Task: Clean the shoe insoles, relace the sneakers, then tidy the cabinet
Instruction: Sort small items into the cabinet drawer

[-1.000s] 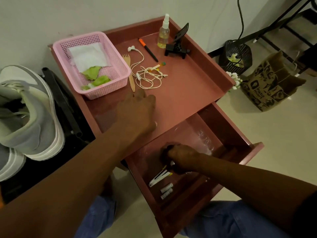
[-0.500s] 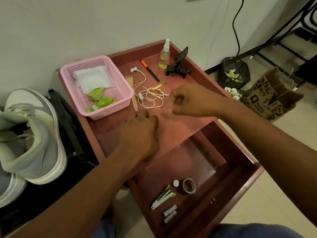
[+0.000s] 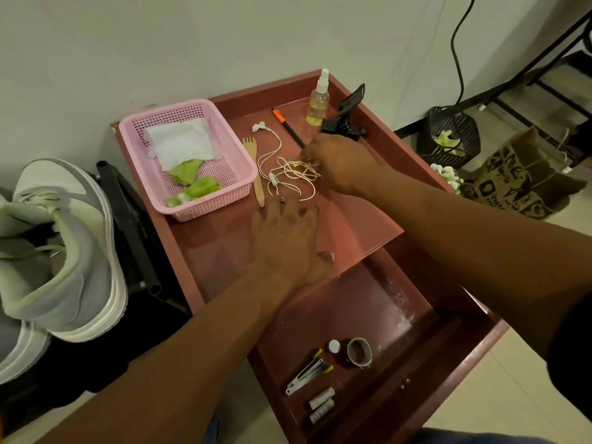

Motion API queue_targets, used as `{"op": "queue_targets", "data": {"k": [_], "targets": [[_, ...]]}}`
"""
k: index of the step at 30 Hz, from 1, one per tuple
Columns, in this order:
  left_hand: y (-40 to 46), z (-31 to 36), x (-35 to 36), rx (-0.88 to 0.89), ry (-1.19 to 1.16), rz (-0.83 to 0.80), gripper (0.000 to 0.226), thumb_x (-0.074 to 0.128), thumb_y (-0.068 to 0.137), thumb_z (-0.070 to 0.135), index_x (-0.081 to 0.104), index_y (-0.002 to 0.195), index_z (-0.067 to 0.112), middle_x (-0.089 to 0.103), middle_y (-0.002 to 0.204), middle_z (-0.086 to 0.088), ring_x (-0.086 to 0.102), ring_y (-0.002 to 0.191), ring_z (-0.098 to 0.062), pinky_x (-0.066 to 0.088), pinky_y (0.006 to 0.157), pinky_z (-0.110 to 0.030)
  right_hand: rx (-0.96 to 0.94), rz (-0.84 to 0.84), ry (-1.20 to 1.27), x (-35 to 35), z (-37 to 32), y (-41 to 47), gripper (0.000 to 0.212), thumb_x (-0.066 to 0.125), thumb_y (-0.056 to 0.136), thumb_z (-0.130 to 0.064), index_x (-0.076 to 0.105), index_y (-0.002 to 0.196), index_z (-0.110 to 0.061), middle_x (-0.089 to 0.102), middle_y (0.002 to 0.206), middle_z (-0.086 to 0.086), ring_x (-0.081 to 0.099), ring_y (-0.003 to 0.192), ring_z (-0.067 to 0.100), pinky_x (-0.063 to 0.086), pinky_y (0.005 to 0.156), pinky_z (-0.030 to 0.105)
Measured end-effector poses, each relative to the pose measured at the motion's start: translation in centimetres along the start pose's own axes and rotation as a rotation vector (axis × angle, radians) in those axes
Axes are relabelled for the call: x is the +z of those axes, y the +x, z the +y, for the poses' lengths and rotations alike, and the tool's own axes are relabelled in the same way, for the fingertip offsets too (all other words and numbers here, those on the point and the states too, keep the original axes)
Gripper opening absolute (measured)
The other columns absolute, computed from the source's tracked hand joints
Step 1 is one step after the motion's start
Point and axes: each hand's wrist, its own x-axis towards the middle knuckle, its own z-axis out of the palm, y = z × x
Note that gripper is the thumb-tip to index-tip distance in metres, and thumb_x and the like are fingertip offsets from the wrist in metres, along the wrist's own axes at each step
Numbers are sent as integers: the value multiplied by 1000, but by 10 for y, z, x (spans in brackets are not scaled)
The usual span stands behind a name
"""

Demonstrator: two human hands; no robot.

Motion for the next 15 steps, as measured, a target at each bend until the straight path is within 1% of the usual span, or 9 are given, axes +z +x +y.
{"op": "queue_targets", "data": {"k": [4,6,8,10,12,13,14,15], "targets": [[1,0,0,6,-11,-4,85,58,71,73,48,142,28,37,154,-7,34,141,-37,34,108,-51,71,6,-7,2,6,1,33,67,93,-18,68,125,-24,62,115,5,62,106,29,57,79,46],[0,1,-1,5,-4,-11,85,55,70,73,48,142,27,37,153,-8,35,139,-36,35,108,-52,124,3,-30,2,9,2,27,67,93,-20,70,120,-20,61,115,9,62,103,31,56,78,45],[-1,1,-3,0,-12,-1,82,55,70,70,50,140,27,37,154,-7,37,138,-36,36,107,-51,194,-6,-51,1,9,1,16,68,92,-22,71,106,-15,60,109,11,63,96,32,57,75,45],[-1,1,-5,15,-71,52,73,59,74,62,54,138,26,40,154,-6,39,139,-34,37,108,-50,268,1,-58,-1,8,-5,8,67,90,-22,65,91,-14,61,103,10,63,89,31,58,73,44],[0,1,-7,70,-155,146,62,58,80,52,57,136,23,46,148,-4,44,133,-30,41,107,-48,353,22,-31,-4,9,-15,17,69,88,-25,56,79,-18,60,92,6,61,82,25,56,66,39],[0,1,-7,101,-201,189,59,56,83,49,57,136,21,49,144,-3,46,129,-28,42,106,-47,401,38,10,-7,8,-24,23,71,86,-27,54,73,-18,59,84,2,61,77,22,52,61,35],[0,2,-8,122,-257,220,58,55,86,46,55,138,20,51,141,-3,48,126,-27,43,105,-45,458,53,90,-10,7,-34,25,73,83,-29,56,69,-18,60,77,-1,61,72,20,48,56,32],[0,4,-9,133,-321,232,60,56,89,45,51,142,19,51,141,-3,48,125,-25,43,104,-43,522,71,220,-15,4,-46,22,75,79,-29,61,67,-17,62,71,-1,63,69,19,49,55,32]]}}
